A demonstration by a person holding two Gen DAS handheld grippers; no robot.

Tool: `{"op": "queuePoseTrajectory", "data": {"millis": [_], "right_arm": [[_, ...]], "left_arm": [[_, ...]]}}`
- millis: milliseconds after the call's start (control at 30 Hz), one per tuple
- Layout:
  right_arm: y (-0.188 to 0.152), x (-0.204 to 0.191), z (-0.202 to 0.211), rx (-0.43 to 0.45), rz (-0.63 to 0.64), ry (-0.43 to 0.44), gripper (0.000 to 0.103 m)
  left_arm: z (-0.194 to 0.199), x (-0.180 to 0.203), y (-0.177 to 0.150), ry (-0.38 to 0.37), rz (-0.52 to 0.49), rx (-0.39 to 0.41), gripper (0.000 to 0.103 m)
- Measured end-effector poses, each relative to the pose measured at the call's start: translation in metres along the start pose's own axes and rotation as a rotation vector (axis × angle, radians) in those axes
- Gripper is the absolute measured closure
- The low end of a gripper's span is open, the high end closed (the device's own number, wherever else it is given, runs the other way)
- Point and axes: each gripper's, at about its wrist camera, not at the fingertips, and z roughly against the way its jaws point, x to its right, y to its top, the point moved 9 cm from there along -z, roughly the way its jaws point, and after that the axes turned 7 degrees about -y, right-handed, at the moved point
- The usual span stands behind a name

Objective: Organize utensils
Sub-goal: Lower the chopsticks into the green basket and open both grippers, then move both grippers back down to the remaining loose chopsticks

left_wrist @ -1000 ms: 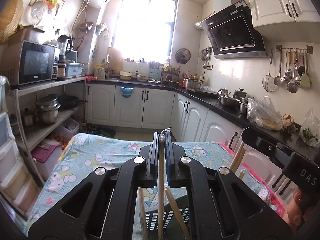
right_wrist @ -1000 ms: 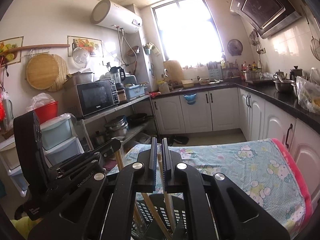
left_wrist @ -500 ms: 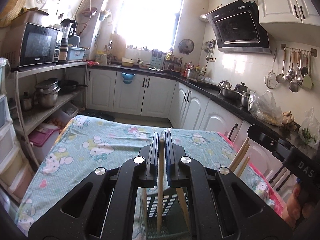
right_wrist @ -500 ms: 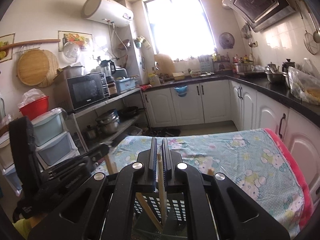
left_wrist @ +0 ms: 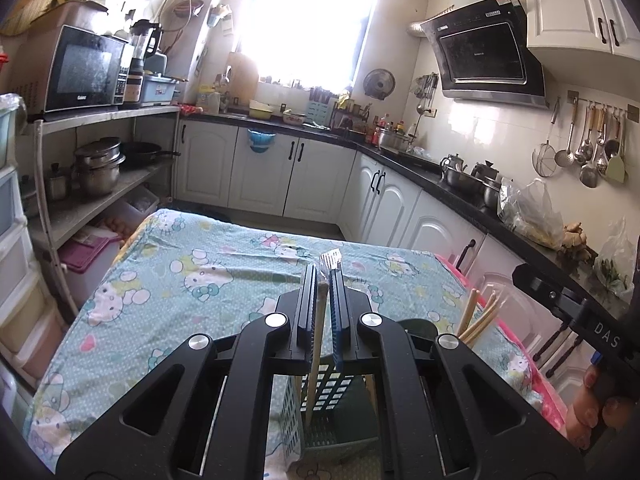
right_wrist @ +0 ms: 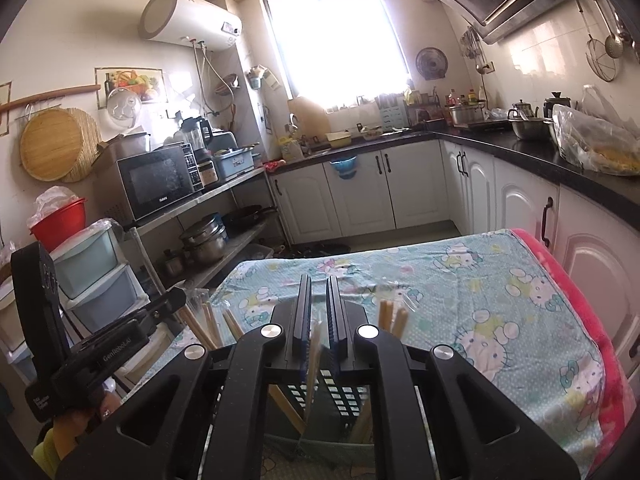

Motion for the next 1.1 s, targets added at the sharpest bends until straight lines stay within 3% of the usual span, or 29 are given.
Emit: {"op": "queuePoseTrajectory", "data": {"millis": [233,567,967,1100], "right_arm": [[-0.009,0.003,0.006,-0.016,0.013,-0.014,0.079],[-0.021,0.005,0.014,-0.036,0.026,-0.022,0.074],[-0.037,0.011,0.026,-0.059,0.040,-0.047,0.067],[-0.042,0.013,0.032,-0.064,0.043,-0.053,0.065]], "left_arm": [[0.005,-0.001,-0.005,-0.012,0.025,-0.011,0.099],[0.015,-0.009,-0.016,-0.017,0.056,-0.033,0.076],[0.032,-0.013,-0.033,-0.028,0.086,-0.066,0.036],[0.040,-0.014,-0.039,-0.030,0.094,-0.077,0.018]]}}
